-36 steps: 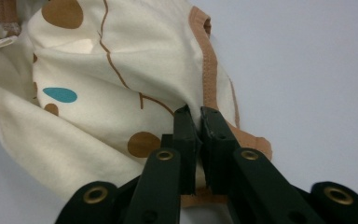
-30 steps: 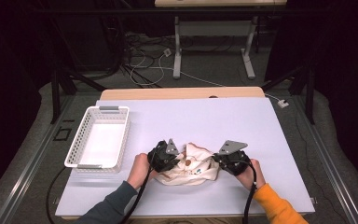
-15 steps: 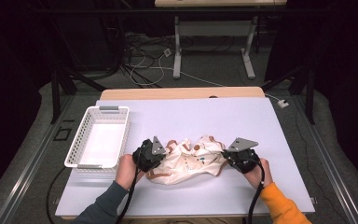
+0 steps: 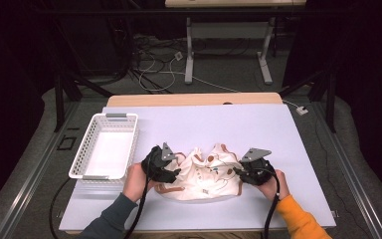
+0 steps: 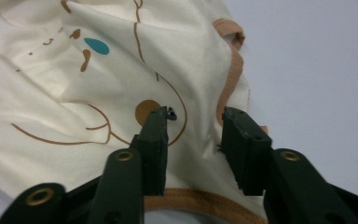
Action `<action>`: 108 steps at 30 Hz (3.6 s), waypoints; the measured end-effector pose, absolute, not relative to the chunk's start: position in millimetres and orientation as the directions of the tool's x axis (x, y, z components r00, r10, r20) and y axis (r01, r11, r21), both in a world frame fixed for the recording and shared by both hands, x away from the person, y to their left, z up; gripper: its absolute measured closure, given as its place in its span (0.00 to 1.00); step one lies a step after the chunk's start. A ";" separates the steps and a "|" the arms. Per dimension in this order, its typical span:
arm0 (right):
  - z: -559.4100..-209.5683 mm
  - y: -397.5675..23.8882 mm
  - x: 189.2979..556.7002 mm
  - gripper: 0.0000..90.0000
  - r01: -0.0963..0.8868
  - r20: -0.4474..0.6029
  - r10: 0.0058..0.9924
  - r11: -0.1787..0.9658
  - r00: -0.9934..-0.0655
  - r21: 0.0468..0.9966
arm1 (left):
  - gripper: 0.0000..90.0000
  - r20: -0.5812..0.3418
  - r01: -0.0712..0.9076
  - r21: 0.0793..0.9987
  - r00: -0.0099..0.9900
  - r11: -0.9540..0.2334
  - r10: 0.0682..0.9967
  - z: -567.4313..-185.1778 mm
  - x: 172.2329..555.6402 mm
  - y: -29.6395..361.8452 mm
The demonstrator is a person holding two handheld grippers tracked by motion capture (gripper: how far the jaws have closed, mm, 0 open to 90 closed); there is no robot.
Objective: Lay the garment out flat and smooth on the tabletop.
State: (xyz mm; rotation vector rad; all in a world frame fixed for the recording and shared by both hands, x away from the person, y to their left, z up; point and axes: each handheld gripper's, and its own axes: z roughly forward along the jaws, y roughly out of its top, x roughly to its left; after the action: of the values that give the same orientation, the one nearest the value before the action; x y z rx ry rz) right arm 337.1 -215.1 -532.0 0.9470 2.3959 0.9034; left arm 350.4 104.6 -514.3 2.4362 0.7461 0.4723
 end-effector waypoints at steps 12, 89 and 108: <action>-539.8 -208.1 338.3 0.89 0.440 -0.144 0.665 0.625 -0.733 0.644 | 0.68 0.099 0.398 0.506 0.855 -0.765 0.510 -539.9 354.2 98.5; -542.7 -177.8 309.0 0.98 0.351 -0.121 0.504 0.735 -0.855 0.580 | 0.85 -0.034 0.441 0.517 0.867 -0.734 0.497 -529.9 360.8 111.3; -539.4 -195.1 319.3 0.98 0.395 -0.195 0.586 0.720 -0.786 0.571 | 0.54 -0.042 0.415 0.483 0.891 -0.771 0.452 -517.6 349.5 102.0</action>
State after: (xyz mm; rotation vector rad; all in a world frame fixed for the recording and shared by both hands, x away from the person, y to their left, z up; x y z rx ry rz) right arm 319.3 -195.1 -539.4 0.7612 2.5620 0.7305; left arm 349.5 102.0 -517.6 2.5632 0.6285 0.1039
